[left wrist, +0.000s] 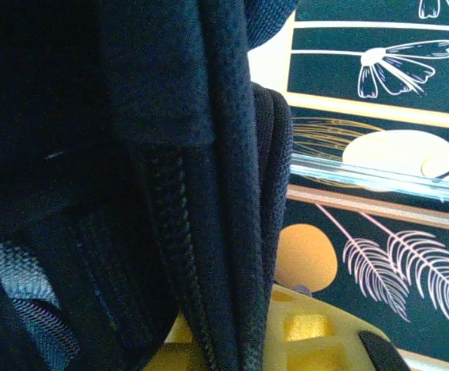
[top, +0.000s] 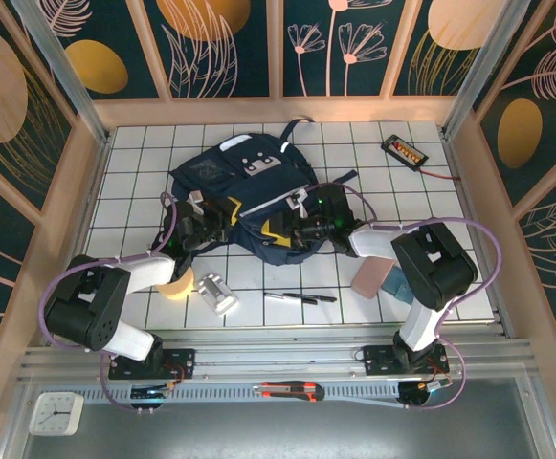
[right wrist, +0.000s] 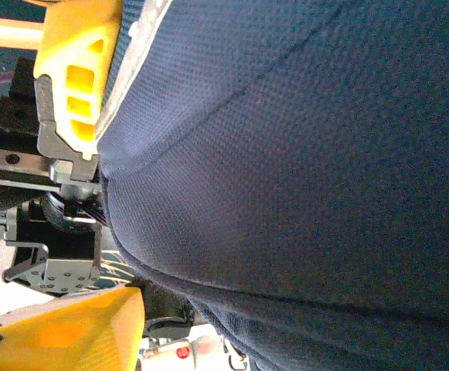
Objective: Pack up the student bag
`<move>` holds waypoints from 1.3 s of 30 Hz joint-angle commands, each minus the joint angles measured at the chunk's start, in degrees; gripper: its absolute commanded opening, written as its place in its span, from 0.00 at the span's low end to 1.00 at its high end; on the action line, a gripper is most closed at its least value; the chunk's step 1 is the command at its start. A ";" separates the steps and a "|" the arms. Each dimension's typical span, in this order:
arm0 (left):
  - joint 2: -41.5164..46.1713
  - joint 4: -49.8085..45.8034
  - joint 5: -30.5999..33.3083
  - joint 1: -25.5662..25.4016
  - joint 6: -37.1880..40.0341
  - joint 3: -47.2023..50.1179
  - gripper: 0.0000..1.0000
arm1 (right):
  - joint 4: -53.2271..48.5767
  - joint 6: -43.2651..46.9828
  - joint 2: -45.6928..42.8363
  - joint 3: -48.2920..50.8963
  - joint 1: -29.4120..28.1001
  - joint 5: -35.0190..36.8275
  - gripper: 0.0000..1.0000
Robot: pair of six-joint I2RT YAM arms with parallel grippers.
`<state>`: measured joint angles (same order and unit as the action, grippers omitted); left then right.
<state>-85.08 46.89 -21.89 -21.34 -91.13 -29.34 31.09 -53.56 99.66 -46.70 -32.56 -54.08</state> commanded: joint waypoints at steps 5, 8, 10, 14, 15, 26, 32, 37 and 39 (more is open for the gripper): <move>2.87 10.15 -3.20 -1.07 1.31 -0.46 0.00 | 3.34 0.73 -2.60 0.03 0.44 -0.49 0.50; 2.88 10.06 -3.15 -1.09 1.31 -0.56 0.00 | 2.28 1.12 -2.19 0.02 0.63 -0.42 0.44; 2.88 9.97 -3.18 -1.07 1.36 -0.80 0.00 | 1.33 1.59 -2.12 -0.06 0.74 -0.32 0.40; 2.76 9.82 -3.07 -1.07 1.38 -0.97 0.00 | -0.65 2.91 -2.02 -0.71 0.83 -0.30 0.31; 2.65 9.83 -3.12 -1.07 1.40 -0.98 0.00 | -0.90 3.08 -2.06 -0.76 0.83 -0.32 0.28; 2.56 10.17 -2.54 -1.04 1.08 -0.45 0.00 | -4.11 5.40 -3.10 0.16 0.91 0.48 0.16; 1.97 10.93 -2.46 -1.07 0.60 -0.61 0.00 | -2.11 4.80 -4.31 2.64 0.91 -0.56 0.23; 2.02 10.85 -2.46 -1.07 0.47 -0.37 0.00 | -1.02 4.14 -4.72 3.53 0.88 -0.67 0.26; 2.14 10.77 -2.41 -1.06 0.43 -0.28 0.00 | -0.88 4.06 -4.87 3.71 0.85 -0.67 0.26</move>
<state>-84.77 46.89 -22.17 -22.04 -90.70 -28.75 28.67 -49.89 97.01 -44.07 -31.79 -53.56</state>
